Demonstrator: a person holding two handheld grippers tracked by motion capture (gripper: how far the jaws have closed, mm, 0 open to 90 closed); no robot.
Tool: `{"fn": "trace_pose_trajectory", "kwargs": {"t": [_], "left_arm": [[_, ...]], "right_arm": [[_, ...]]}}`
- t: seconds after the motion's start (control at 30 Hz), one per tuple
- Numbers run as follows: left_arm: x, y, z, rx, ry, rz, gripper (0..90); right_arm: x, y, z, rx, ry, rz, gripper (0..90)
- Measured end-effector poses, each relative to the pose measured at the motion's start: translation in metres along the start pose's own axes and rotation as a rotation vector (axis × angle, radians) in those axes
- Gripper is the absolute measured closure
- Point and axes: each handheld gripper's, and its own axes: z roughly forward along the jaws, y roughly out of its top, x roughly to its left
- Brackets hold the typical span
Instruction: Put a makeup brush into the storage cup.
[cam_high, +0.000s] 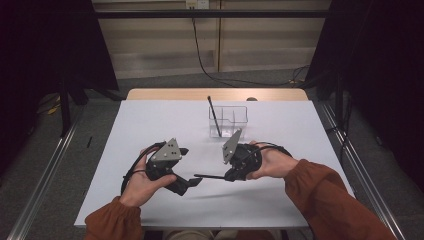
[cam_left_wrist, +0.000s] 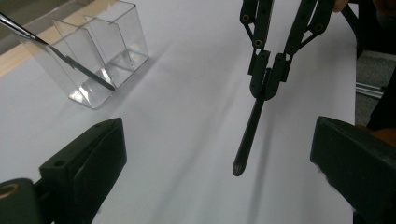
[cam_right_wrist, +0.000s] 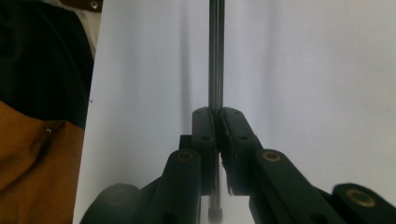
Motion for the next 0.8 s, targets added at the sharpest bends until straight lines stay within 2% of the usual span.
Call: {"fn": "trace_pose_trajectory", "kwargs": {"t": [0.1, 0.3, 0.53, 0.8], "left_arm": [[0.001, 0.0, 0.004, 0.036, -0.026, 0.002, 3.6], [0.0, 0.002, 0.01, 0.096, -0.048, 0.028, 4.0], [0.0, 0.007, 0.017, 0.163, -0.094, 0.074, 4.2], [-0.001, 0.007, 0.027, 0.25, -0.132, 0.086, 4.9]], "right_arm": [[0.0, 0.002, 0.005, 0.025, 0.003, -0.017, 84.2], [0.001, 0.005, 0.01, 0.078, 0.014, -0.026, 84.3], [0.0, 0.011, 0.006, 0.132, 0.021, -0.057, 84.2], [-0.003, 0.016, 0.01, 0.185, 0.054, -0.086, 84.2]]}}
